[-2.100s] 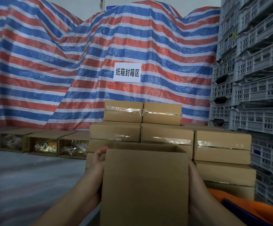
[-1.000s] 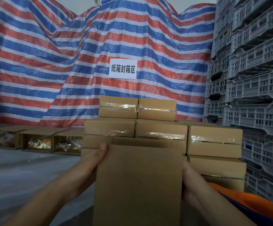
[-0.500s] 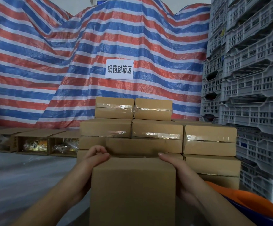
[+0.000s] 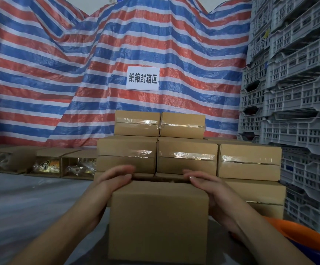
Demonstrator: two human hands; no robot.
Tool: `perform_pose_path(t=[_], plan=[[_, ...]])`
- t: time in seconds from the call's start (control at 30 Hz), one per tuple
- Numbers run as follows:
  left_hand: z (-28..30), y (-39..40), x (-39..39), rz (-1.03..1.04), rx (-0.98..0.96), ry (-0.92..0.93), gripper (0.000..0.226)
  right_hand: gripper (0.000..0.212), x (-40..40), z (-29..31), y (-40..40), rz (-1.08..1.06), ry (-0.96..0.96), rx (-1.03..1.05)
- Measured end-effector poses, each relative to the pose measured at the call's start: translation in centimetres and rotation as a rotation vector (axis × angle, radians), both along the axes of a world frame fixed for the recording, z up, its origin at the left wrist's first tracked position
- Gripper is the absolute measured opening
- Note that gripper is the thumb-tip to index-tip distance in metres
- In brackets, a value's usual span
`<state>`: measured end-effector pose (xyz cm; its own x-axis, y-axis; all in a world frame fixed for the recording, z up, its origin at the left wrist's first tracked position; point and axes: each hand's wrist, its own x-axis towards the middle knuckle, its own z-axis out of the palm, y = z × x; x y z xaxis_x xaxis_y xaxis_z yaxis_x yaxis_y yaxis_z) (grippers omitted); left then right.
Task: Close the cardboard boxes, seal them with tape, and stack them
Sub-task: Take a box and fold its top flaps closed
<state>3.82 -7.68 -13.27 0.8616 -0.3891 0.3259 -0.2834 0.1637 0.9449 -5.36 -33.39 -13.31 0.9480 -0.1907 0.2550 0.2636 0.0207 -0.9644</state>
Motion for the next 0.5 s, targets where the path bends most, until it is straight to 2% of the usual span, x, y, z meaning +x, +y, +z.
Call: perform_pose_path(t=[0.27, 0.33, 0.4, 0.47, 0.5], plan=[[0.4, 0.4, -0.4, 0.021, 0.131, -0.052, 0.022, 0.034, -0.5, 0.2, 0.4, -0.052, 0.031, -0.073], [1.4, 0.8, -0.4, 0.031, 0.257, -0.127, 0.015, 0.036, -0.5, 0.4, 0.5, -0.065, 0.030, -0.085], [2.8, 1.1, -0.5, 0.057, 0.455, -0.243, 0.021, 0.040, -0.5, 0.3, 0.6, -0.090, 0.043, -0.093], [4.5, 0.6, -1.4, 0.111, 0.651, -0.395, 0.012, 0.041, -0.4, 0.2, 0.6, -0.112, 0.060, -0.100], [5.2, 0.0, -2.3, 0.120, 0.723, -0.495, 0.016, 0.041, -0.3, 0.1, 0.6, -0.129, 0.069, -0.104]])
